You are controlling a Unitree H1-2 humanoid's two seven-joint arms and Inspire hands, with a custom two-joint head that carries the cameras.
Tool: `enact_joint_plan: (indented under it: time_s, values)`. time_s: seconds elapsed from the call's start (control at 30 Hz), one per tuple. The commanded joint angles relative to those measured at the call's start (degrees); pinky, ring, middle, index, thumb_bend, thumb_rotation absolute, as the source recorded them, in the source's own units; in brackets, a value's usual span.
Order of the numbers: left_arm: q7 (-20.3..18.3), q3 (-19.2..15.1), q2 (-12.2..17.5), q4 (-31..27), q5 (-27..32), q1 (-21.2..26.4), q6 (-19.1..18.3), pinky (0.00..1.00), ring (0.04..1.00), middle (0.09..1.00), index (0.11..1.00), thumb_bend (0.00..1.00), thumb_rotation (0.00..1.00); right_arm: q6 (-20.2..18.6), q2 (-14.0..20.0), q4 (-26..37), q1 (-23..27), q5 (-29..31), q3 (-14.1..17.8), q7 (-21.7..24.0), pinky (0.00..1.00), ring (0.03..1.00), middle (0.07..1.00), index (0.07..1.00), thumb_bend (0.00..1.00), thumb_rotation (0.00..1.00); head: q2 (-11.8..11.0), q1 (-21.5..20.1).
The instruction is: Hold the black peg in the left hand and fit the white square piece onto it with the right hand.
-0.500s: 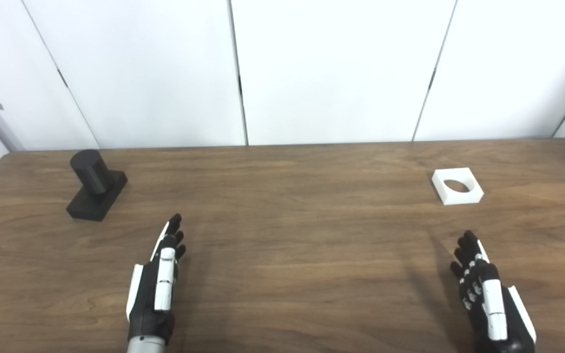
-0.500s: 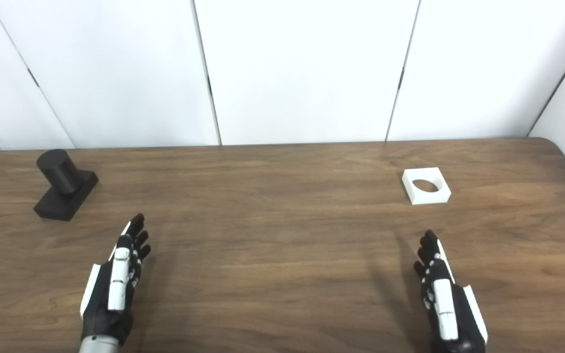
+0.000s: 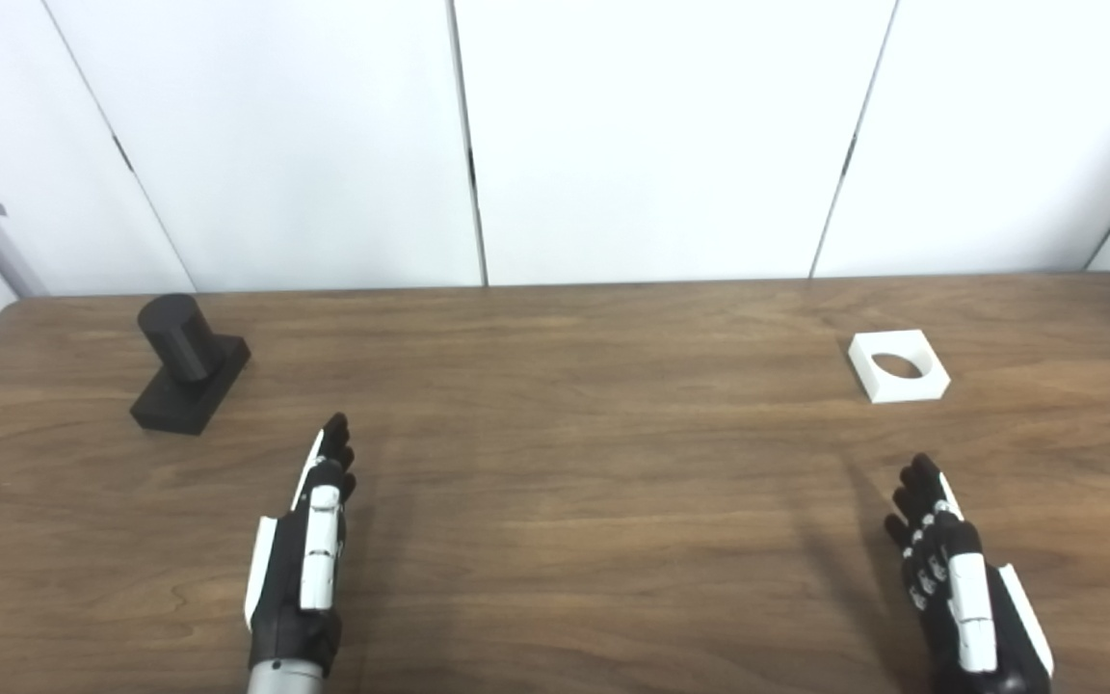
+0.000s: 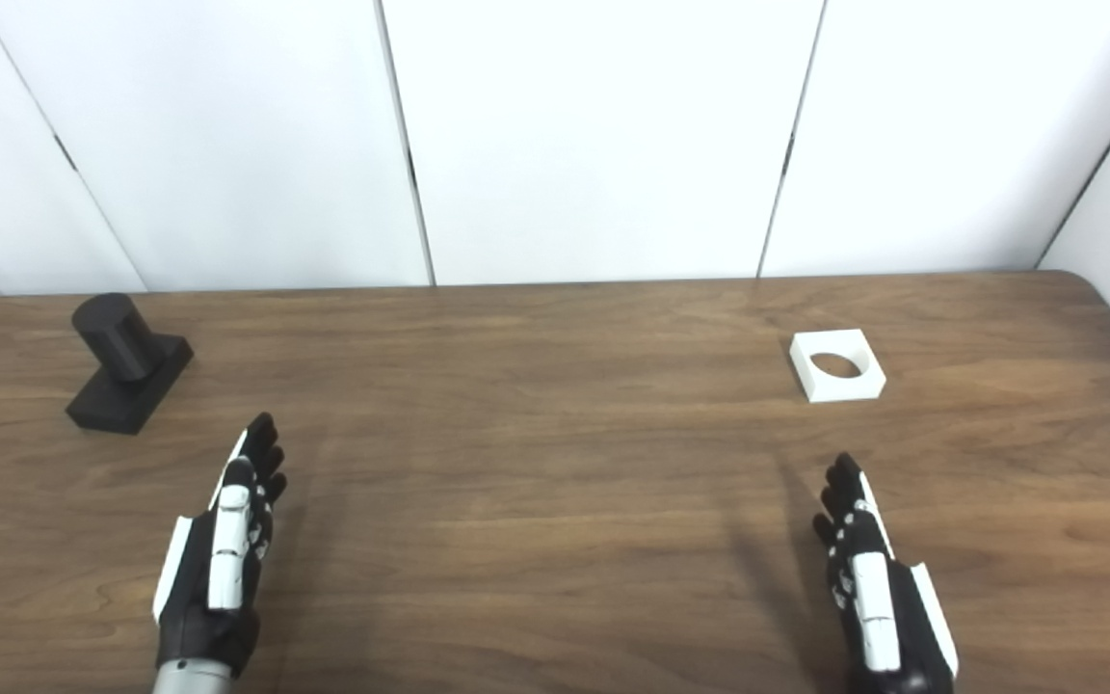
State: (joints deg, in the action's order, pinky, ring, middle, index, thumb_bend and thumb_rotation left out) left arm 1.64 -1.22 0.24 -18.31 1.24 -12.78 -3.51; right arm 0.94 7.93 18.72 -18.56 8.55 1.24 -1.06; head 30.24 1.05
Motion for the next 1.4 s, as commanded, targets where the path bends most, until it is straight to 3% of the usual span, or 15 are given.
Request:
enact_joint_plan:
  time_s: [0.0, 0.2, 0.37, 0.57, 0.63, 0.77, 1.07, 1.2, 1.27, 1.3, 1.37]
  values:
    - [0.2, 0.4, -1.3, -1.0, 0.1, -8.6, 3.0, 1.00, 1.000, 1.000, 0.989, 0.47, 1.00, 2.4, -1.8, 0.3, -0.3, 0.6, 0.5, 0.4, 1.00, 1.000, 1.000, 1.000, 0.62, 1.00, 0.0, 0.1]
    - [0.9, 1.3, -2.3, -1.2, -0.9, -8.7, 2.1, 1.00, 1.000, 1.000, 0.985, 0.46, 1.00, 2.5, -1.1, -0.2, 0.0, 1.0, 1.4, 0.5, 1.00, 1.000, 1.000, 1.000, 0.62, 1.00, -0.4, 4.0]
    - [2.0, 2.8, -2.4, -0.4, -3.5, -8.9, 3.0, 0.94, 0.974, 0.986, 0.955, 0.44, 1.00, 2.9, -0.4, -0.8, -0.2, 2.6, 2.4, 1.5, 1.00, 1.000, 1.000, 1.000, 0.61, 1.00, -2.7, 11.0]
    - [2.8, 4.2, -2.2, 0.5, -5.2, -8.9, 3.5, 0.88, 0.951, 0.966, 0.908, 0.42, 0.99, 3.4, 0.7, -1.7, -0.3, 3.1, 2.5, 3.2, 1.00, 1.000, 1.000, 1.000, 0.66, 1.00, -4.7, 14.7]
    - [2.7, 4.6, -2.0, 0.3, -5.4, -9.0, 3.2, 0.87, 0.956, 0.968, 0.912, 0.41, 0.99, 4.3, 0.9, -2.3, -0.2, 3.5, 2.5, 3.8, 1.00, 1.000, 1.000, 1.000, 0.69, 1.00, -5.0, 15.1]
    - [2.4, 4.8, -2.0, 0.5, -4.9, -9.2, 3.2, 0.87, 0.955, 0.966, 0.917, 0.41, 0.95, 2.5, -0.5, -1.7, -0.3, 2.7, 3.5, 1.9, 1.00, 1.000, 0.994, 1.000, 0.71, 1.00, -5.9, 16.4]
    - [2.9, 4.7, -2.5, 1.8, -4.8, -8.5, 3.9, 0.83, 0.935, 0.948, 0.892, 0.48, 0.88, 2.0, -0.3, -1.5, -0.2, 2.4, 3.7, 1.9, 1.00, 1.000, 0.989, 1.000, 0.68, 1.00, -6.7, 17.9]
    - [2.7, 4.7, -2.1, 1.9, -5.0, -8.2, 3.4, 0.82, 0.930, 0.943, 0.895, 0.44, 0.85, 1.9, -0.3, -1.8, 0.1, 2.6, 3.7, 2.0, 1.00, 1.000, 0.988, 1.000, 0.67, 1.00, -6.8, 17.6]
    - [2.8, 4.7, -1.7, 2.1, -5.8, -7.7, 2.6, 0.84, 0.936, 0.944, 0.902, 0.47, 0.81, 1.9, -0.4, -2.2, 0.3, 2.8, 3.6, 2.1, 1.00, 1.000, 0.991, 1.000, 0.68, 1.00, -6.8, 17.4]
    - [2.6, 4.8, -1.3, 2.0, -6.4, -7.5, 2.4, 0.85, 0.936, 0.944, 0.906, 0.51, 0.74, 2.0, -0.4, -2.5, 0.5, 2.7, 3.6, 2.1, 1.00, 1.000, 0.993, 1.000, 0.68, 1.00, -7.0, 17.0]
    - [2.5, 4.3, -0.3, 0.1, -7.5, -7.2, 2.2, 0.87, 0.945, 0.961, 0.929, 0.55, 0.50, 1.9, -0.5, -3.0, 0.7, 2.7, 3.4, 2.2, 1.00, 1.000, 0.995, 1.000, 0.69, 1.00, -7.2, 16.9]
